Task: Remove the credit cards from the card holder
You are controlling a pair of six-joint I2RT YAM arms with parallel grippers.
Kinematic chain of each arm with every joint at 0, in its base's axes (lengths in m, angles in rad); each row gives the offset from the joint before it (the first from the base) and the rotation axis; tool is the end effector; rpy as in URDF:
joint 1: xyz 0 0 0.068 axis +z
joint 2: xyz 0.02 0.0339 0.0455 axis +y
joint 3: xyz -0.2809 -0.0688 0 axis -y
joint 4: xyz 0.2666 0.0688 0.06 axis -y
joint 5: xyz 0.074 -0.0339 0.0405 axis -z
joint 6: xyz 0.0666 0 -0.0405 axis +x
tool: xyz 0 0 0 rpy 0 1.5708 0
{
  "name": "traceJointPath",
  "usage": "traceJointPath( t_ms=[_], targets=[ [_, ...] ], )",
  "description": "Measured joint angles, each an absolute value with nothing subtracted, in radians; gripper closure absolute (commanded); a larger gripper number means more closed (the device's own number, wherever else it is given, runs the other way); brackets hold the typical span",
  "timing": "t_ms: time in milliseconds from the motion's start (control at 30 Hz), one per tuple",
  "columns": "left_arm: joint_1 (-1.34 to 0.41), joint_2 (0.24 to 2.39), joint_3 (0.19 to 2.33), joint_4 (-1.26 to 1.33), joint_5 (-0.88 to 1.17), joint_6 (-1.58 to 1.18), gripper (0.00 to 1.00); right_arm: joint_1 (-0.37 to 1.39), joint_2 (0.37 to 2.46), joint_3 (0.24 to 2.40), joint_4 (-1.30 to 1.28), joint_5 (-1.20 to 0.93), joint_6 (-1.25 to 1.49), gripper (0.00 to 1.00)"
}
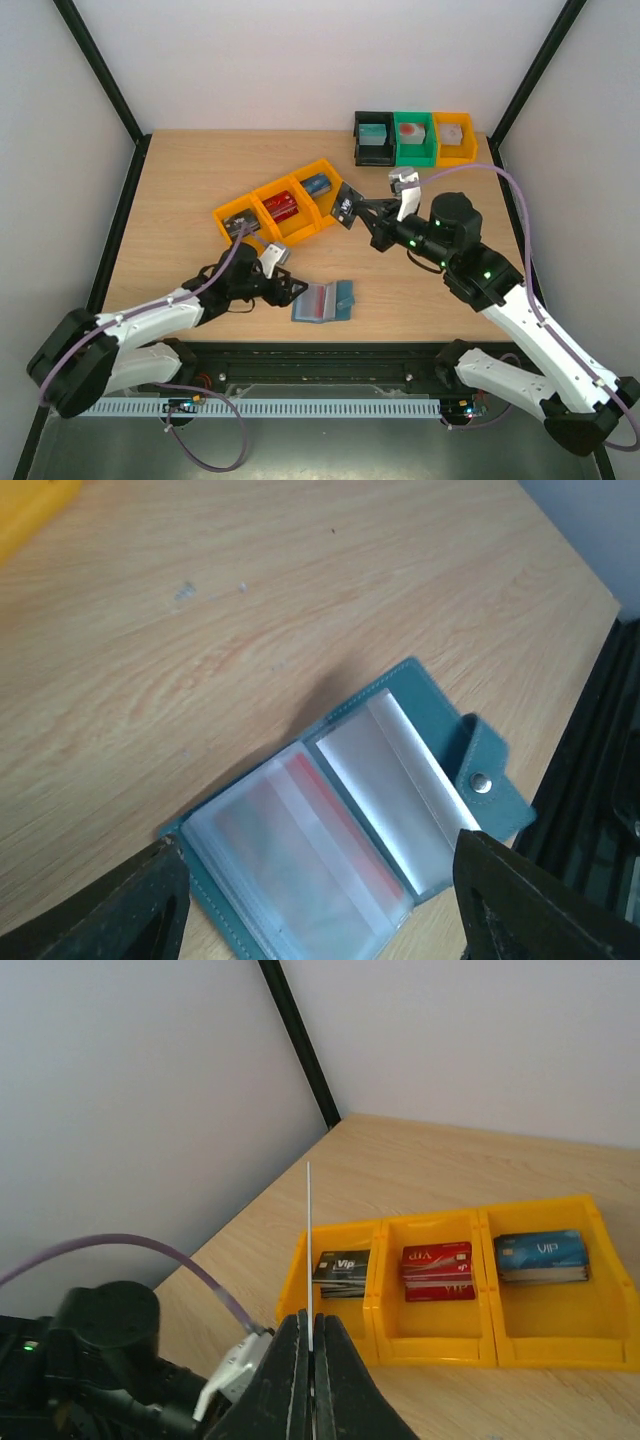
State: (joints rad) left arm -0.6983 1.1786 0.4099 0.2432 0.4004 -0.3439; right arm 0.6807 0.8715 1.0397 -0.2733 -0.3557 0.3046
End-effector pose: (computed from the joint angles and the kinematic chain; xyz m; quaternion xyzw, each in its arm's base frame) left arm 0.1848 -0.1890 0.1630 0.2474 0.8184 -0.3930 0.3385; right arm 0.1623 0.1613 0.4179 -0.2530 0.6965 0.4273 0.5179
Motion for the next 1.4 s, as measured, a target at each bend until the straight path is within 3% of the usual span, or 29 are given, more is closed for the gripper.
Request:
traceJointPath(
  t_ms=[200,400,600,733,867,1167,1400],
  targets=[
    [-0.666,0.931,0.430,0.135,0.391,-0.234,0.24,0.680,0.972,1.134,-0.315,-0.384,0.315,0.99],
    [-0.665,0.664,0.529,0.139,0.297,0.050,0.27,0.680,1.110,1.290,-0.388,-0.519,0.268,0.98],
    [-0.665,0.571,0.559,0.252,0.167,0.568,0.28,0.680,1.169,1.352,-0.521,-0.656,0.193,0.98],
    [-0.665,0.511,0.416,0.485,0.164,1.010,0.27,0.680,1.182,1.351,-0.556,-0.727,0.190,0.98],
    [-0.674,0.556,0.331,0.598,0.182,1.263,0.27,0.680,1.164,1.283,-0.498,-0.762,0.258,0.98],
    [-0.711,0.535,0.381,0.557,0.131,1.283,0.24,0.680,1.158,1.187,-0.317,-0.740,0.442,0.98],
    [-0.710,0.521,0.415,0.393,-0.020,1.056,0.21,0.680,1.209,1.187,-0.236,-0.690,0.522,0.98]
  ],
)
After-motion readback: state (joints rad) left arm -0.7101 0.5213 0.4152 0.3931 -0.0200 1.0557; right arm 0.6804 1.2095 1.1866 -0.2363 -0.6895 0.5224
